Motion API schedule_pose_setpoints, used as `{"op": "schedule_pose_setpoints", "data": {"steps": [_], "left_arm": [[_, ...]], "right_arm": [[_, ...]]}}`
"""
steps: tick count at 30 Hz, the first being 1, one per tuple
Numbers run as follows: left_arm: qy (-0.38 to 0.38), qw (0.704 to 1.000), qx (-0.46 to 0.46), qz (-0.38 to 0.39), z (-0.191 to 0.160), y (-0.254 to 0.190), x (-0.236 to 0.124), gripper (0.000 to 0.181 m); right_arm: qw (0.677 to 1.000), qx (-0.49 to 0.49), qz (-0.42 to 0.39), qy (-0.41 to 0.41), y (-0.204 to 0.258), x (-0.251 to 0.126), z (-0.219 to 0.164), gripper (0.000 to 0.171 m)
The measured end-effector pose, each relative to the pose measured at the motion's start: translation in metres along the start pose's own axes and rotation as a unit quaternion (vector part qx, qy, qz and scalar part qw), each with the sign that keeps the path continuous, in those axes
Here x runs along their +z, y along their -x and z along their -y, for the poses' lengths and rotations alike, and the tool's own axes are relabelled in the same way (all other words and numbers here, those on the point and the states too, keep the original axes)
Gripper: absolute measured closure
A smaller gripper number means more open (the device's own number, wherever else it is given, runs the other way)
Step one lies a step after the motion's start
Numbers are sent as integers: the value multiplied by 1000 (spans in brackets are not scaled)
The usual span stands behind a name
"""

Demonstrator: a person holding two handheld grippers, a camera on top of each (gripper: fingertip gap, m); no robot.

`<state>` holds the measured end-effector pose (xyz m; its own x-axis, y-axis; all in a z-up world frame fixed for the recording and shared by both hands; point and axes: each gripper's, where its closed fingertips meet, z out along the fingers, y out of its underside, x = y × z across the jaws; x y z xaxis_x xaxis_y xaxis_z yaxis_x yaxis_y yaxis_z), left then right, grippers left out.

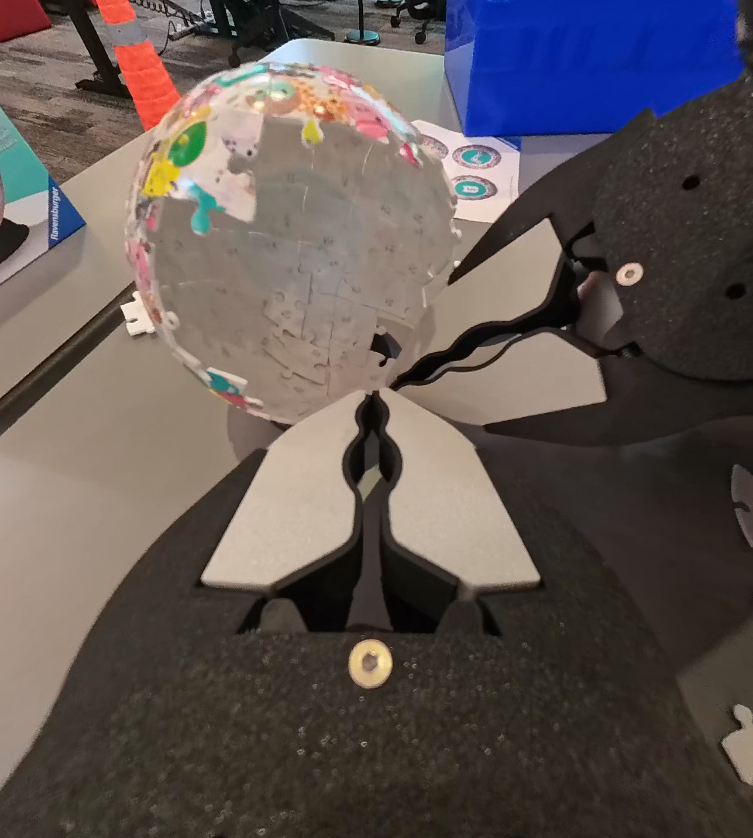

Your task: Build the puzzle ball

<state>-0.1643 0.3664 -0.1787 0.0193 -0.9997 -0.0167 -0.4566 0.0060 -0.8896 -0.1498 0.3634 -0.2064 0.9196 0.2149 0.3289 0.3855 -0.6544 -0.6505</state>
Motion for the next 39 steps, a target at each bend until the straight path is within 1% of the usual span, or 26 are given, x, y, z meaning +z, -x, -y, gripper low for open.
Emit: {"op": "schedule_pose_setpoints", "data": {"steps": [3, 6, 7, 9, 14, 17, 19, 21, 23, 25, 29, 32, 34, 39], "left_arm": [[-1, 1000, -12, 13, 1, 5, 1, 181], [-7, 999, -28, 23, 3, 9, 2, 174], [-11, 999, -32, 25, 5, 9, 2, 173], [-18, 999, -38, 30, 8, 9, 3, 171], [-28, 996, -58, 59, 16, 6, 9, 168], [-20, 991, -117, 69, 16, 3, 19, 157], [-9, 983, -168, 76, 13, 0, 26, 156], [-7, 977, -188, 103, 16, 3, 28, 156], [-9, 972, -177, 154, 22, 13, 25, 157], [12, 966, -174, 193, 21, 22, 27, 156], [65, 954, -198, 216, 11, 21, 41, 149], [83, 949, -182, 245, 13, 26, 46, 148], [92, 947, -179, 250, 17, 27, 50, 144], [134, 942, -148, 269, 15, 27, 56, 144]], "right_arm": [[1000, -8, -5, 2, 1, 0, 0, 170], [1000, -23, -15, 1, 2, 0, 0, 167], [999, -28, -19, 0, 2, -1, 0, 163], [999, -40, -29, -3, 3, -3, 2, 162], [998, -51, -34, -23, 2, -20, 3, 162], [997, -57, -39, -38, -1, -39, -3, 160], [997, -53, -35, -44, -4, -52, -10, 160], [997, -48, -35, -50, -7, -65, -20, 160], [997, -46, -41, -54, -11, -77, -31, 160], [996, -39, -46, -58, -16, -87, -42, 160], [995, -27, -46, -79, -21, -107, -58, 160], [994, -24, -55, -92, -28, -118, -66, 160], [993, -17, -52, -101, -30, -123, -72, 160], [992, -1, -43, -119, -33, -130, -83, 160]]}}
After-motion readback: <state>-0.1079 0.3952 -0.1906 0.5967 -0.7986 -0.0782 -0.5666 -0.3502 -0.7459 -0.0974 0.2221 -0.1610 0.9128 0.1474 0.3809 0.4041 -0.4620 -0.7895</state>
